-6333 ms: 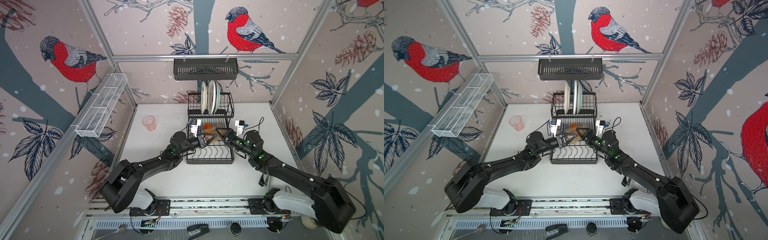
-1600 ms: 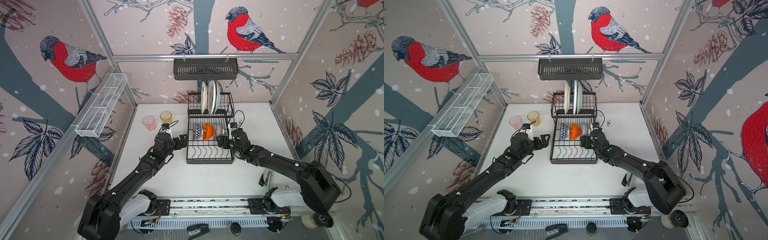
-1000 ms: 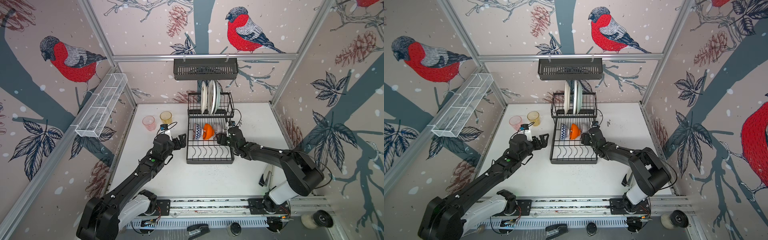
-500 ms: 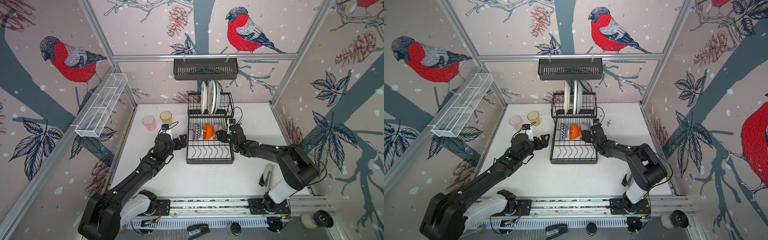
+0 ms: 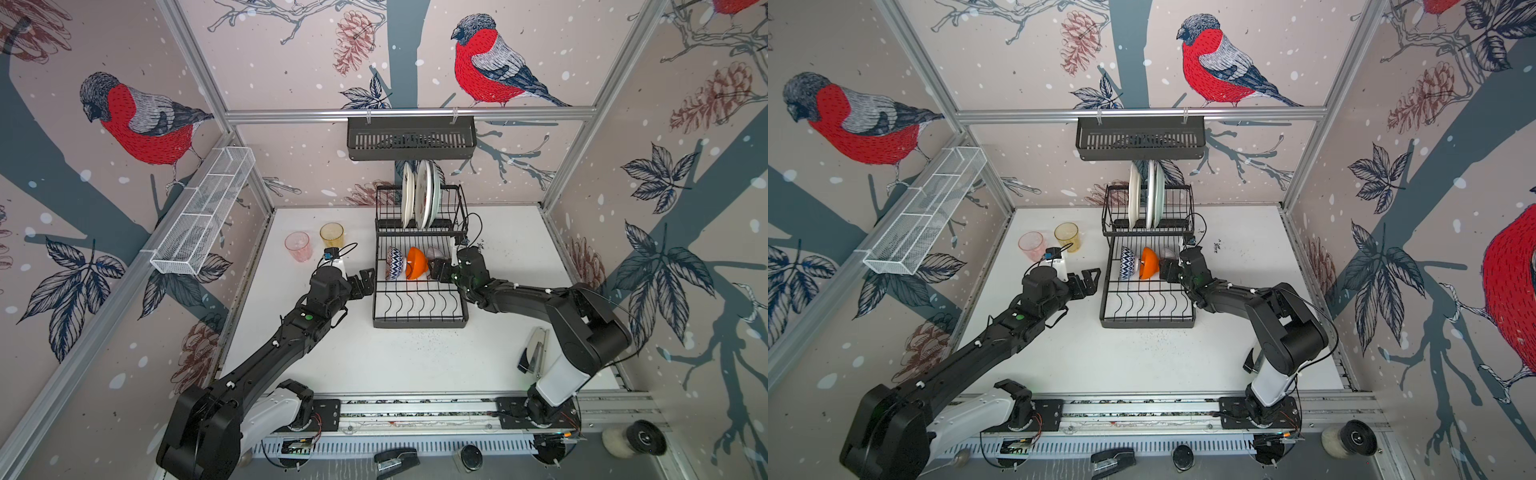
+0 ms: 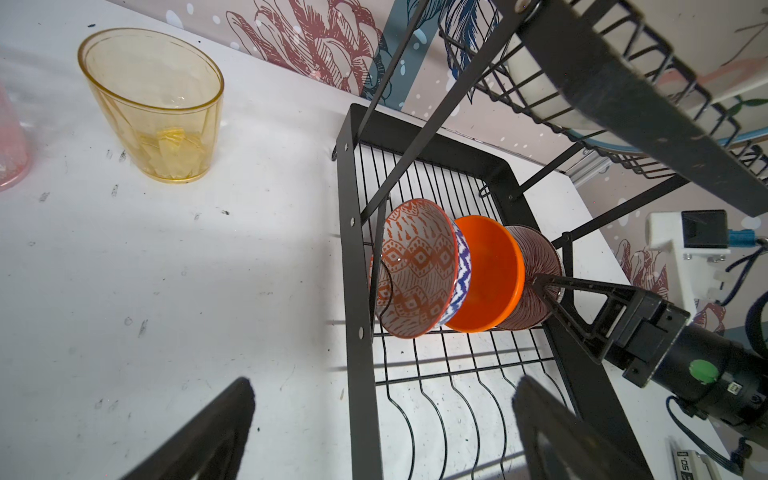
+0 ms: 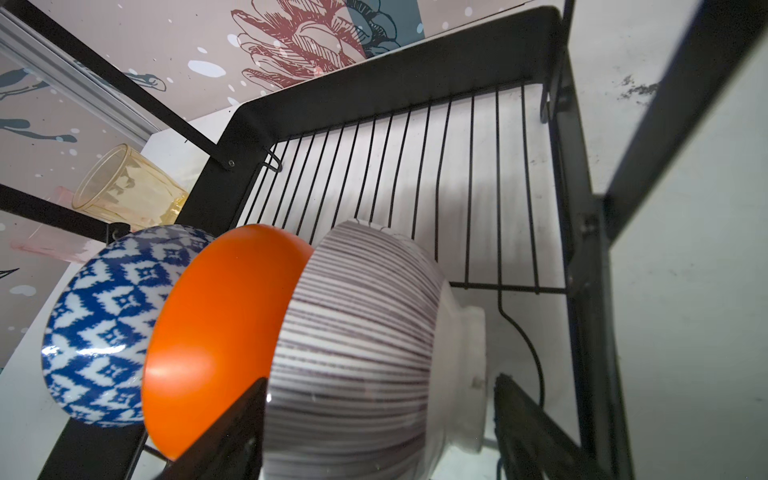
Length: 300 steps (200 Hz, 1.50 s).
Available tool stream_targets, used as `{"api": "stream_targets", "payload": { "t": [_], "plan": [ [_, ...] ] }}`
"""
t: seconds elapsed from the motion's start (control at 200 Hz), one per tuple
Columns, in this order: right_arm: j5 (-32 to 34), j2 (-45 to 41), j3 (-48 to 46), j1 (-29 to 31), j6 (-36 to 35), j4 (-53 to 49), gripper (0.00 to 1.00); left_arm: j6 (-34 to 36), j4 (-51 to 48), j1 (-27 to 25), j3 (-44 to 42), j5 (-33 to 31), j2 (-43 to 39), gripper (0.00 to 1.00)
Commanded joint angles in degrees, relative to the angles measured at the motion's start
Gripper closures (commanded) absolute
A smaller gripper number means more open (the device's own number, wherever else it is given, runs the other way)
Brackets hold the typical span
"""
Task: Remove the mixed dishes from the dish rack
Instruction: 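Grasp the purple-striped bowl rim with the right gripper and tilt it out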
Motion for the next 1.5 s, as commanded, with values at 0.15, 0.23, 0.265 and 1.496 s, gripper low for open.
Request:
{"api": "stream_targets", "payload": {
  "t": [0.15,0.23,0.265,1.496],
  "plan": [
    [2.38,1.67,1.24,1.86,-1.54,-2.93,0.21,0.24,0.8,-0.01,0.35,0.55,-0.13,0.03],
    [2.9,1.64,1.15,2.08,-1.91,-2.67,0.23,0.18,0.9,0.04,0.32,0.65,0.06,0.03],
    [3.23,1.65,1.07,2.18,-1.93,-2.54,0.24,0.08,0.94,0.0,0.31,0.81,0.17,0.03],
    [26.82,-0.88,0.99,10.74,-12.96,-3.17,0.54,-0.66,0.63,-0.01,1.32,3.19,2.69,0.03]
  ]
}}
